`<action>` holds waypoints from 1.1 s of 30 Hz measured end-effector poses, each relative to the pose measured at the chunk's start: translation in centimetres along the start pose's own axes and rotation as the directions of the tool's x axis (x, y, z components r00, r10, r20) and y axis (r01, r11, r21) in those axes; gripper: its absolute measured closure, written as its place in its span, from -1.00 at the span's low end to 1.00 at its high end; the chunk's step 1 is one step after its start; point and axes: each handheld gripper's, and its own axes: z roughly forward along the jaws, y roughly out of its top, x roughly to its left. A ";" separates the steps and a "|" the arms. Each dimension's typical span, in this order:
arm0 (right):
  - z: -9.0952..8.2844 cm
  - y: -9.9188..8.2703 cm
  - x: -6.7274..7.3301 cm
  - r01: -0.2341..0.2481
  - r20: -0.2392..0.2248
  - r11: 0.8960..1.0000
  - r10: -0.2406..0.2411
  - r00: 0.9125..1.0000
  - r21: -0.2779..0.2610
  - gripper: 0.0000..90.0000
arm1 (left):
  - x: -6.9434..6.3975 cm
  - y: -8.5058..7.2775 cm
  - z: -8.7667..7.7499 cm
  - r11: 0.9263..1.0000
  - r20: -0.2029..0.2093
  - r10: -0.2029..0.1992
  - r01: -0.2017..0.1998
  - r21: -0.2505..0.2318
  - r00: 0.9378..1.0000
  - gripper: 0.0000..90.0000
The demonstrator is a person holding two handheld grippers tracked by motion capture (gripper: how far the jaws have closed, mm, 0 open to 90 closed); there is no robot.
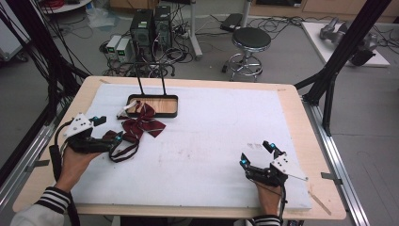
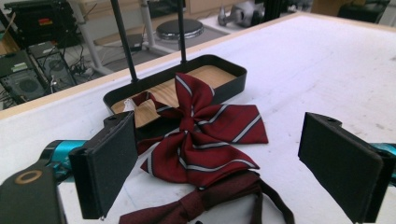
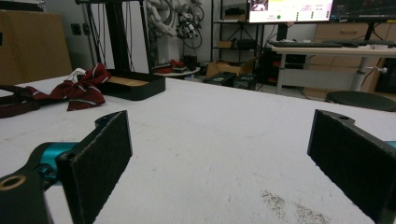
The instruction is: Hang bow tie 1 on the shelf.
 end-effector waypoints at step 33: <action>0.0 0.0 -0.1 -0.004 0.003 1.000 0.004 1.000 -0.003 -0.88 | 1.7 3.4 6.8 0.950 0.056 0.016 -0.032 0.310 0.998 -0.66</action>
